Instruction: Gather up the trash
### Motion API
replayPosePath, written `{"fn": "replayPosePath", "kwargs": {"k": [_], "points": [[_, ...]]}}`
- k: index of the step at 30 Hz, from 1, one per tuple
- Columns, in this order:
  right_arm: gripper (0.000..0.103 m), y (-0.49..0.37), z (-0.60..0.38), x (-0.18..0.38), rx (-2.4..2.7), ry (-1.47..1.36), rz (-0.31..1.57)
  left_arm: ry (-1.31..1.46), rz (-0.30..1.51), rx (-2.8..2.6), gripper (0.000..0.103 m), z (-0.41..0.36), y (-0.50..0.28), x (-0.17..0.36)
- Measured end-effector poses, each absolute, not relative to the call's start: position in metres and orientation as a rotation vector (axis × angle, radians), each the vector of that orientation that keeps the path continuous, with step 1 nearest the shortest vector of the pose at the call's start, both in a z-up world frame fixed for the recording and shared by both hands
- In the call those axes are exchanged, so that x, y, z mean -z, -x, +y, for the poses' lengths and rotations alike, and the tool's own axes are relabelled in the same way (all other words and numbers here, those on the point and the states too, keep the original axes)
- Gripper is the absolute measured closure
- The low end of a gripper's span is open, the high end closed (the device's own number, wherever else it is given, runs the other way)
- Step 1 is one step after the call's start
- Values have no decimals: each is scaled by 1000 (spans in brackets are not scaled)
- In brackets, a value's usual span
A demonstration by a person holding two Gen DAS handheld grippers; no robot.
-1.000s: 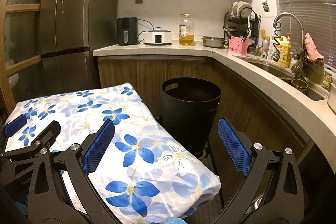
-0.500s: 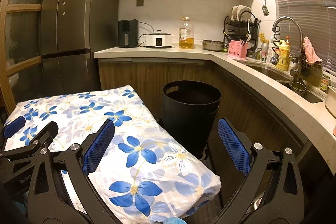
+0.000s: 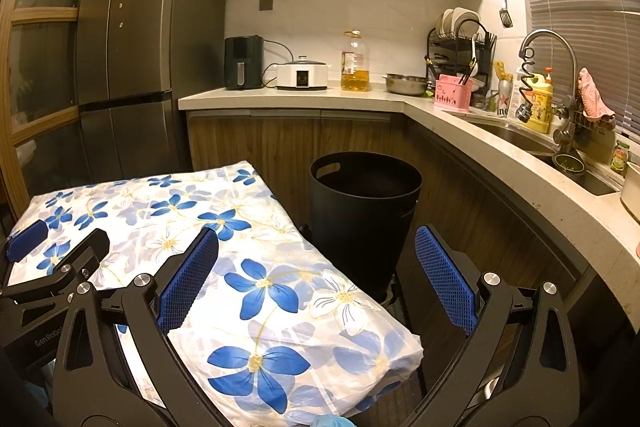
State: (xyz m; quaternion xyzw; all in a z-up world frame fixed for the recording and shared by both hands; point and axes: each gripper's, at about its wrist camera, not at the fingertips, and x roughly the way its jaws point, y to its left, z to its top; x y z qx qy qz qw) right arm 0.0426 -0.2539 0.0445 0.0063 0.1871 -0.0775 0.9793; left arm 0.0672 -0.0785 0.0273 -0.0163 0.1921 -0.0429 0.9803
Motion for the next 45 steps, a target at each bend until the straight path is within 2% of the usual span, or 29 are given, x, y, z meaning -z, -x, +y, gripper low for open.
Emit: {"fn": "replayPosePath", "kwargs": {"k": [45], "points": [[5,-48,-254,-43,157,-14,381,28,391,86,6,-81,-70,-25]]}}
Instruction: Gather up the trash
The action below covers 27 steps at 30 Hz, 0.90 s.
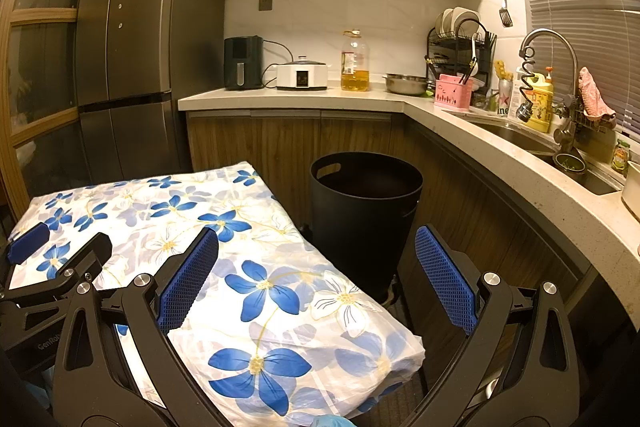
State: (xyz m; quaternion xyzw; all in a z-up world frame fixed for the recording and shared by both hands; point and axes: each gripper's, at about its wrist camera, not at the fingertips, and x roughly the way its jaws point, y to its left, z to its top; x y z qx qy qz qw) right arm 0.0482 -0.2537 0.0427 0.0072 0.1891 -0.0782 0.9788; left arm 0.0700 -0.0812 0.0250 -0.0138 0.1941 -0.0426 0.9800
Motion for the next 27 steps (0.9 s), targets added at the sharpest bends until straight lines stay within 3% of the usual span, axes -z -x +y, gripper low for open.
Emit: {"fn": "replayPosePath", "kwargs": {"k": [16,27], "points": [[5,-48,-254,-43,158,-17,381,25,392,85,6,-82,-70,-25],[5,-47,-254,-43,159,-17,379,6,402,88,25,-82,-69,-23]]}}
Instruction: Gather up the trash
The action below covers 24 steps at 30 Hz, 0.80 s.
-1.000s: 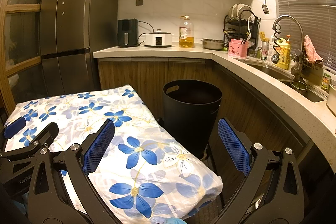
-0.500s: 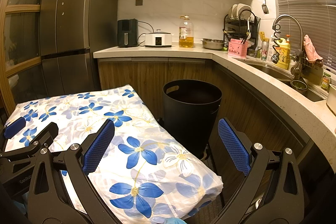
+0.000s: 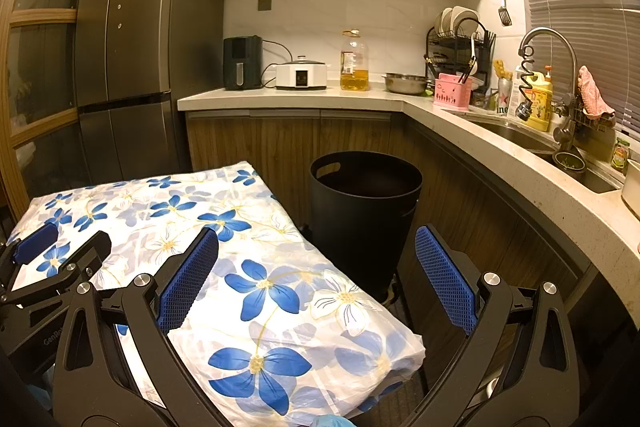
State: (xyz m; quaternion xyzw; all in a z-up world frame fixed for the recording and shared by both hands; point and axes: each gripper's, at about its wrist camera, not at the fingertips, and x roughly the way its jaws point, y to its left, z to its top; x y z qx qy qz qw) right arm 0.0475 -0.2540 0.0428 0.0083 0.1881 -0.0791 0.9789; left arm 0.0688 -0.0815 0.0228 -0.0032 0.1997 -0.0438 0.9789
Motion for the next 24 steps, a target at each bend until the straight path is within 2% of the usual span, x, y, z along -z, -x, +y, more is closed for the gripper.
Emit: {"fn": "replayPosePath", "kwargs": {"k": [24], "points": [[5,-46,-254,-42,162,-20,377,-7,405,92,24,-80,-71,-24]]}}
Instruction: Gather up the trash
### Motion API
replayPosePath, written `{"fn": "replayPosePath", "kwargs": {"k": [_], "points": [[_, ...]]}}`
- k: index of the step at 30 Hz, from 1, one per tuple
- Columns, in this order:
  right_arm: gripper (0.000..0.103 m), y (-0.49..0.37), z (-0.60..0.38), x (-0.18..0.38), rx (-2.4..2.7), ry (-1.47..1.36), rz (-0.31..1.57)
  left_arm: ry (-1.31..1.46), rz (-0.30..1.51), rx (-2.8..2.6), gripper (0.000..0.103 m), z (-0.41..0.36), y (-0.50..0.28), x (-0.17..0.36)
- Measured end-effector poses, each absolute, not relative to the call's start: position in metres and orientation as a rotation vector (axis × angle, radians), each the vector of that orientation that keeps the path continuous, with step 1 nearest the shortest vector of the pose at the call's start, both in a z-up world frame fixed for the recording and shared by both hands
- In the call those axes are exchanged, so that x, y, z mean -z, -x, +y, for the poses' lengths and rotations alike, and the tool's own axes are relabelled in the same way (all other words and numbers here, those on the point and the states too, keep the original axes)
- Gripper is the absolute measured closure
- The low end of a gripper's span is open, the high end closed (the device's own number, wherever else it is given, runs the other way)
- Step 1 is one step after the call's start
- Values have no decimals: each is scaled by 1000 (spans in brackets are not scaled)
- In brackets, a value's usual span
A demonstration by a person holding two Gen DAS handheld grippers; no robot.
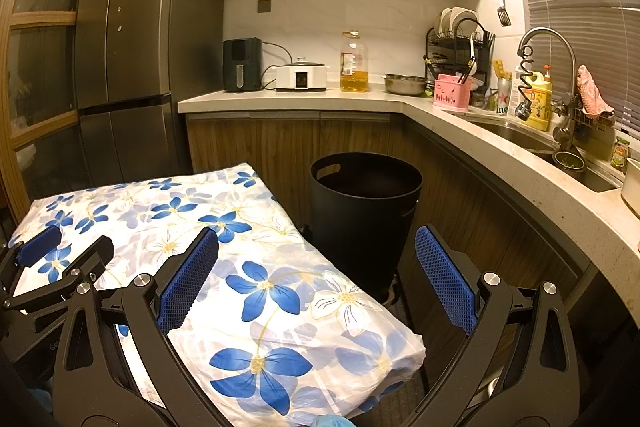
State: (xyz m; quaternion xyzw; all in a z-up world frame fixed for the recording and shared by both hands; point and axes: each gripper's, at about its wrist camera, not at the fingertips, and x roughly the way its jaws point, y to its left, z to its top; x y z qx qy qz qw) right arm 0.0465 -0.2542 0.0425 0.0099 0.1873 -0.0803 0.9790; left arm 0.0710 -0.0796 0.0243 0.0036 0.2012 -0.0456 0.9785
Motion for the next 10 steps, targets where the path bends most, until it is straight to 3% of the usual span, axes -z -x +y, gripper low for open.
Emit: {"fn": "replayPosePath", "kwargs": {"k": [4,10], "points": [[5,-46,-253,-42,164,-23,376,-13,394,85,15,-79,-69,-25],[5,-45,-253,-43,164,-26,377,-4,392,87,14,-75,-68,-25]]}}
